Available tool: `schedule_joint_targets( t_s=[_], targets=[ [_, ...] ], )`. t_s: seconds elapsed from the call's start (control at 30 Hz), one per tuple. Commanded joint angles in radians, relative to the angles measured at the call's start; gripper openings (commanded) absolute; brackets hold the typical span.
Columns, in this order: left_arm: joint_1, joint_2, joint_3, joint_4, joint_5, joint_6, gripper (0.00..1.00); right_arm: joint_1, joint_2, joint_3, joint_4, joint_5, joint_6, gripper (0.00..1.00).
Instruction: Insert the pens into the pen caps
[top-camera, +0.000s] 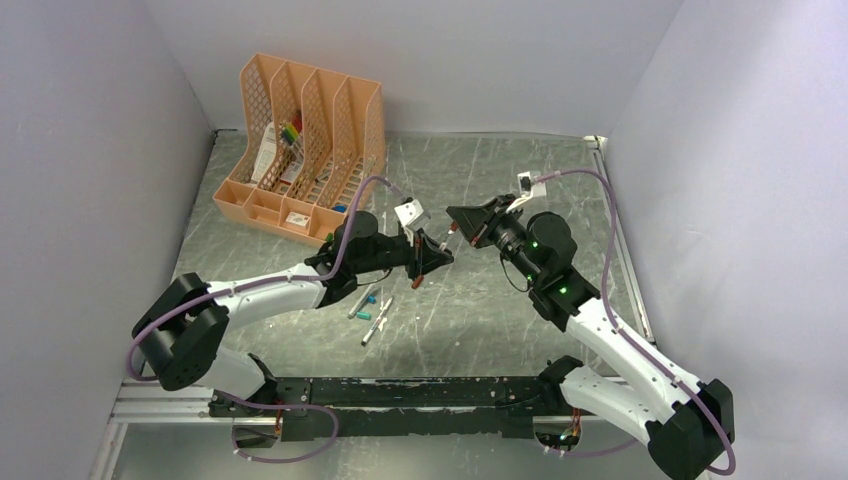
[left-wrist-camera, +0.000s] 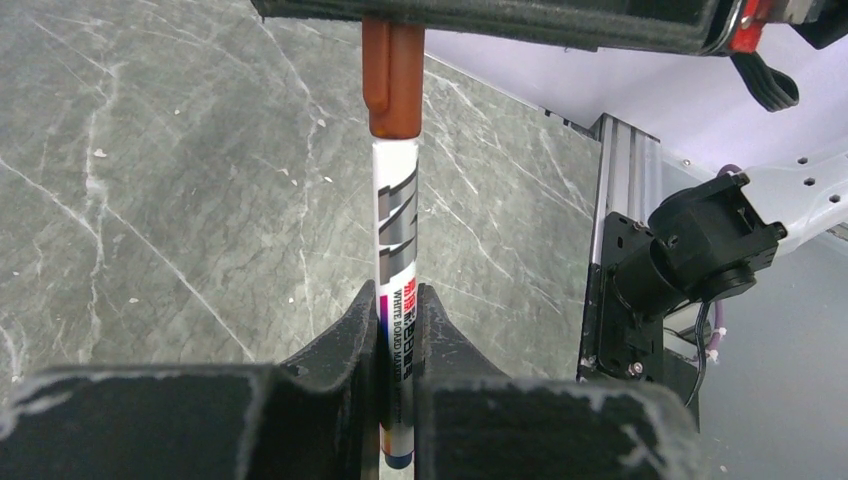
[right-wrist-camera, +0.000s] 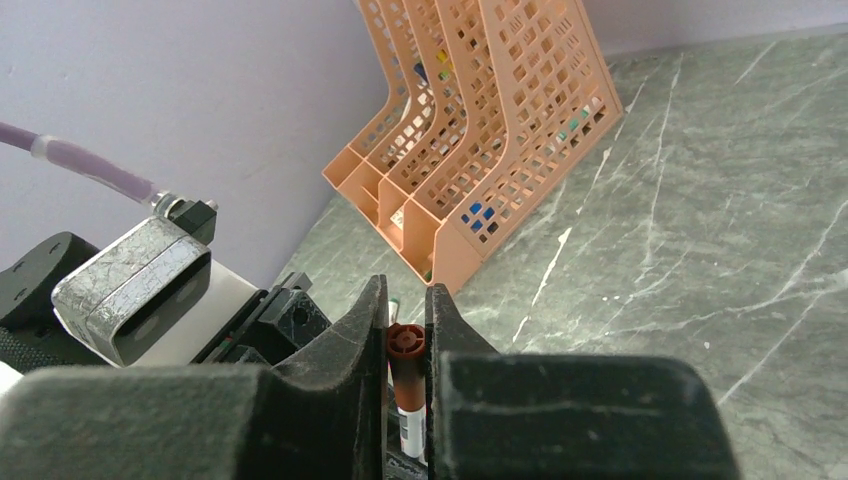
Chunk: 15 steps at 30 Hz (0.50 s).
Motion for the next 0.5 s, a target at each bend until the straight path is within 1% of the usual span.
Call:
schedule_joint_targets(
  t_s=[0.0, 0.1, 0.2, 0.33, 0.47],
  targets=[
    [-0.007, -0.015, 0.073, 0.005, -0.001, -0.004, 0.07, 0.004, -0.005, 0.024, -0.060, -0.004, 0.000, 0.00],
    [-0.008, -0.013, 0.104, 0.006, 0.016, 0.007, 0.07, 0.005, -0.001, 0.029, -0.100, -0.023, 0.000, 0.00],
    [-0.009, -0.013, 0.134, 0.010, -0.014, 0.010, 0.07, 0.005, -0.003, 0.016, -0.131, -0.045, 0.007, 0.00],
    [-0.007, -0.003, 0.184, -0.009, -0.040, 0.036, 0.07, 0.013, -0.012, -0.031, -0.156, -0.077, 0.030, 0.00],
    [-0.008, 0.029, 0.244, -0.026, -0.022, 0.056, 0.07, 0.037, -0.030, -0.078, -0.173, -0.079, 0.041, 0.00]
  ],
)
